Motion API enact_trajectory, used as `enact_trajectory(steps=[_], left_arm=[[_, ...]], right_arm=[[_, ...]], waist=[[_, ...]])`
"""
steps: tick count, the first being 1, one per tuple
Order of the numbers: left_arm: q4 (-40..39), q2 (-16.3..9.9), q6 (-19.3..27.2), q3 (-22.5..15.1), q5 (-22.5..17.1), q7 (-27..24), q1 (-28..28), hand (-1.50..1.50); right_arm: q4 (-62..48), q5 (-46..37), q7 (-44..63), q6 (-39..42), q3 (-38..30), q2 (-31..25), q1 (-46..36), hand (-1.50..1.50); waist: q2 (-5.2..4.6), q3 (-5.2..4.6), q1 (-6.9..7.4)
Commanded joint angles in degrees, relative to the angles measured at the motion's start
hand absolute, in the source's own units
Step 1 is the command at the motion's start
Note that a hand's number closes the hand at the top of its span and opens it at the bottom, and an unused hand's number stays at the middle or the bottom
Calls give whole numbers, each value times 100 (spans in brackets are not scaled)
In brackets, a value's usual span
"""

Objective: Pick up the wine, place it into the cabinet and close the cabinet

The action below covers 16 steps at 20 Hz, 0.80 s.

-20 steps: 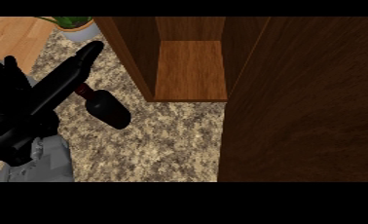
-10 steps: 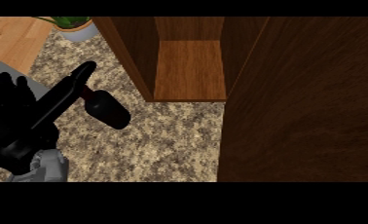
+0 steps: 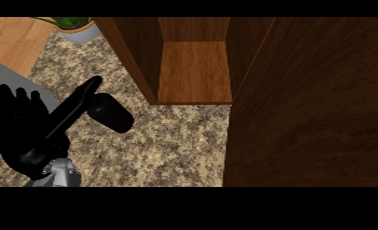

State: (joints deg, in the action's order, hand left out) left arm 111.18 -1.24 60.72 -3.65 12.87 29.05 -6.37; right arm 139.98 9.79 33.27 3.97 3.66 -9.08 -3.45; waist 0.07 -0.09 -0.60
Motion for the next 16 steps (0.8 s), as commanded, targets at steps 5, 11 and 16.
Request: enact_trajectory(steps=[5, 11, 16], left_arm=[[-341, 121, -105, 70, -1375, -1850, 786, -150], [-1297, 123, -265, 248, -2660, -3109, 578, -150], [-1375, 124, -931, 351, -3347, -3795, 1103, -150]], right_arm=[[639, 663, 176, 68, -405, -52, 80, -150], [453, -127, -58, -49, 325, 316, 228, -150], [1288, 407, 434, 59, -19, 47, 557, -150]], waist=[[0, -1, 40], [-6, -2, 32], [13, 0, 3]])
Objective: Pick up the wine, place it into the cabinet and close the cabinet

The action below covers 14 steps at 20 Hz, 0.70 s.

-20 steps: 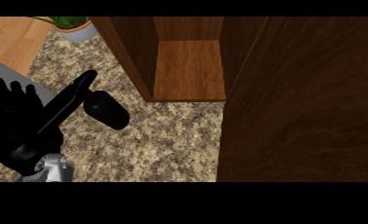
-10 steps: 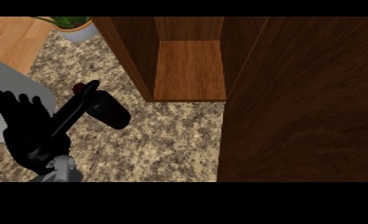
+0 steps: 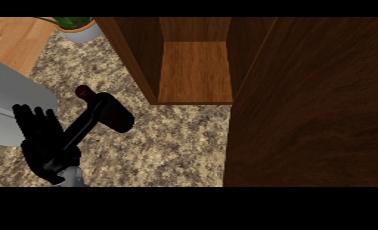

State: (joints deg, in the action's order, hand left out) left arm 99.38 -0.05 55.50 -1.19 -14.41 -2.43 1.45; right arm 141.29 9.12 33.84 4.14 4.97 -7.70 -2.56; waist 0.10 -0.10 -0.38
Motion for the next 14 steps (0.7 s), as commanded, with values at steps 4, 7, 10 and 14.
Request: enact_trajectory(steps=[4, 7, 10, 14], left_arm=[[-841, 4, -736, 226, -1048, -1145, 14, -150], [-1225, 4, -692, 182, -1399, -1671, -157, -150], [-1492, 4, -1020, 500, -1469, -1513, -407, -150], [-1632, 4, -1033, 347, -1801, -2082, -228, -150]], right_arm=[[902, 447, 449, -76, -150, 13, 159, -150], [1014, 567, 367, 105, -227, -54, 281, -150], [620, 500, 378, 54, -299, 10, 2, -150], [710, 250, 386, 44, -148, 72, 20, -150]], waist=[[-3, 4, -2], [-3, 3, -25], [-9, 6, 11], [-6, 6, 21]])
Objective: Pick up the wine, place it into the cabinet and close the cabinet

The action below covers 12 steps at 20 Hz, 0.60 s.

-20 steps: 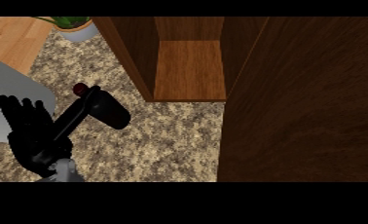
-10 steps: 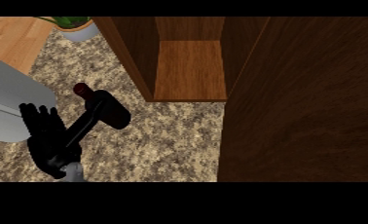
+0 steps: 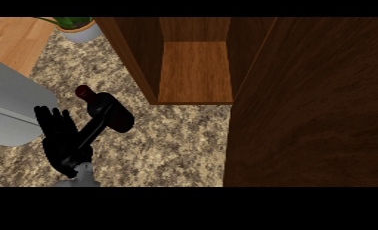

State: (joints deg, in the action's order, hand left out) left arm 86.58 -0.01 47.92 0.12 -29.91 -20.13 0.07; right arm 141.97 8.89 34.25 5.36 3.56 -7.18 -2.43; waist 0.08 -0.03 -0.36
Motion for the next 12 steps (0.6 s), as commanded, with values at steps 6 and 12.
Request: enact_trajectory(steps=[6, 12], left_arm=[[-1012, -25, -785, 445, -533, -649, -194, -150], [-1364, 1, -535, 146, -841, -999, -520, -150]], right_arm=[[625, 310, 497, -121, 23, 103, -87, -150], [930, 469, 773, -148, -203, 28, -229, -150]], waist=[[-4, -1, 16], [-1, 0, -14]])
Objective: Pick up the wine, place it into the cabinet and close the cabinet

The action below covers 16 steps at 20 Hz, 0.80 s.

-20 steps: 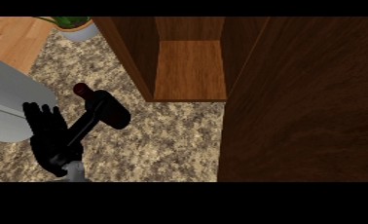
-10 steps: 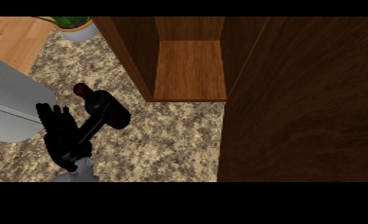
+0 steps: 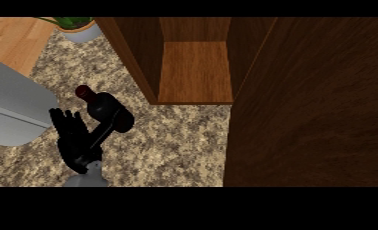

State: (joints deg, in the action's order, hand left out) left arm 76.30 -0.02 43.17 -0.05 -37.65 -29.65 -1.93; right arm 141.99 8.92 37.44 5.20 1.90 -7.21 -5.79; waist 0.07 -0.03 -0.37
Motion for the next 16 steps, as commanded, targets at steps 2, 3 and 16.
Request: enact_trajectory(steps=[2, 3, 16], left_arm=[[-686, 2, -252, 27, -447, -652, -28, -150], [-846, 2, -492, 314, -317, -501, -195, -150], [-2006, 1, -880, 182, -1119, -1364, -823, -150]], right_arm=[[1056, 23, 499, -220, 539, 235, 281, -150], [986, 517, 301, 31, 5, 11, 356, -150], [243, 350, 268, -2, -72, 109, -250, -150]], waist=[[3, -6, -21], [-2, 0, -21], [-6, 1, 12]])
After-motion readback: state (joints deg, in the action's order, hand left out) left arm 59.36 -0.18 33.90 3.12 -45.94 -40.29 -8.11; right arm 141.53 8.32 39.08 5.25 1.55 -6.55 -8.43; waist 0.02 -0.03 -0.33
